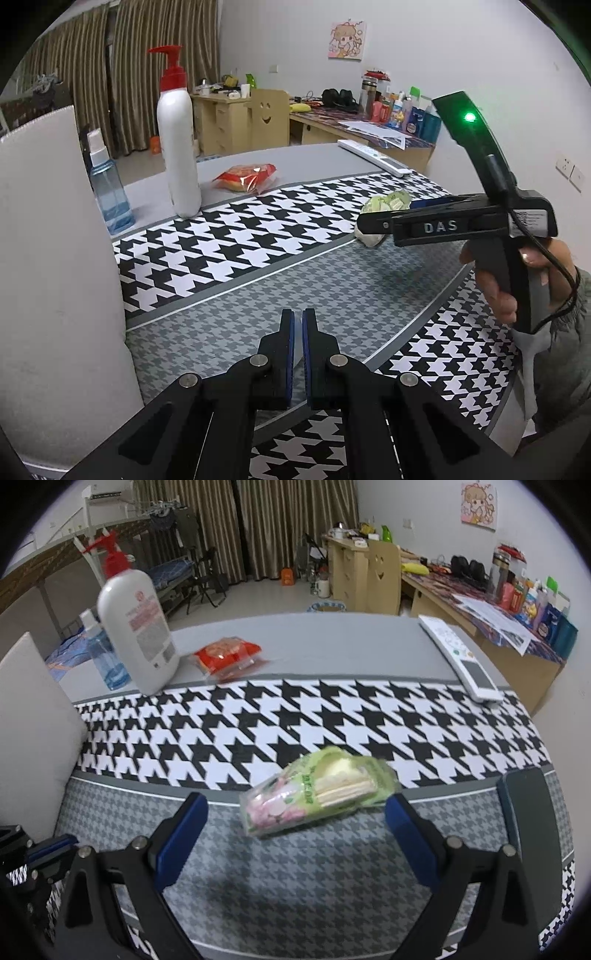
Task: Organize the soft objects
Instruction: 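Close the right tool on the packaged snack, then lift the packaged snack with the right tool and carry it toward the foam box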
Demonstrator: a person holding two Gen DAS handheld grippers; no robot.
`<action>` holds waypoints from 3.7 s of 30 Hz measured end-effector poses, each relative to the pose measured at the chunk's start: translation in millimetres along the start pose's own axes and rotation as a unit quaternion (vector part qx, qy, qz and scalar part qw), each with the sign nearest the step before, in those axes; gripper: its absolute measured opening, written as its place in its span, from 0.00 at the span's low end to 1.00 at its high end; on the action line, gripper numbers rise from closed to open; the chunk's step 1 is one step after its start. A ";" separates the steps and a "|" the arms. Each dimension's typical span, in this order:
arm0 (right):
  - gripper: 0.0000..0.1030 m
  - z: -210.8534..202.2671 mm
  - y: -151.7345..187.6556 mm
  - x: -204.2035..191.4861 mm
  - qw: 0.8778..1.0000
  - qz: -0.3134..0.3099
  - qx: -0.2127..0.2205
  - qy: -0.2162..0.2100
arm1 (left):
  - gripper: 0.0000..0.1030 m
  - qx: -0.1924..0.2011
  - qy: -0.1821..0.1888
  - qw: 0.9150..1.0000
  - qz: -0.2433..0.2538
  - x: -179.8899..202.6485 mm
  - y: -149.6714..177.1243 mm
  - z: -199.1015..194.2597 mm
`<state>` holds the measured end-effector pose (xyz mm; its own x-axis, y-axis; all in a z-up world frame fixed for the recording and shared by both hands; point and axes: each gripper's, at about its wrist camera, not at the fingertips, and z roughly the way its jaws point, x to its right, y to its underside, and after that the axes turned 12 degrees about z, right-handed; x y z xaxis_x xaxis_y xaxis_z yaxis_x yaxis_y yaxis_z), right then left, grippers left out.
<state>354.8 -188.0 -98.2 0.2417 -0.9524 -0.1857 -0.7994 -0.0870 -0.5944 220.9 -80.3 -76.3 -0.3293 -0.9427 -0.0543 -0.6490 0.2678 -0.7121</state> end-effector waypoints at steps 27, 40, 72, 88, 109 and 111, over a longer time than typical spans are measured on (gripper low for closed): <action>0.20 -36.1 14.5 11.2 0.997 0.053 -0.005 -0.063 | 0.04 0.034 -0.011 0.999 0.009 8.0 -2.9 -31.8; 0.20 -84.6 24.5 -7.5 0.994 0.031 0.043 -0.093 | 0.04 0.072 -0.026 0.997 0.013 9.0 -10.8 -72.2; 0.20 -143.2 45.1 -60.4 0.983 -0.029 0.123 -0.132 | 0.04 0.120 -0.061 0.991 0.019 1.0 -23.0 -122.1; 0.20 -153.0 42.6 -85.2 0.980 -0.053 0.142 -0.132 | 0.04 0.144 -0.074 0.987 0.012 -8.7 -33.6 -139.3; 0.20 -171.3 34.9 -107.7 0.972 -0.080 0.166 -0.145 | 0.04 0.180 -0.097 0.979 0.007 -23.2 -51.1 -171.3; 0.20 -173.9 33.7 -109.9 0.971 -0.083 0.169 -0.147 | 0.04 0.183 -0.099 0.978 0.009 -23.6 -53.8 -173.6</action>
<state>205.7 -137.0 38.2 0.5380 -0.8043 -0.2522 -0.5227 -0.0837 -0.8484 144.5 -37.8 84.8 -0.1760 -0.9684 -0.1769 -0.3440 0.2289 -0.9106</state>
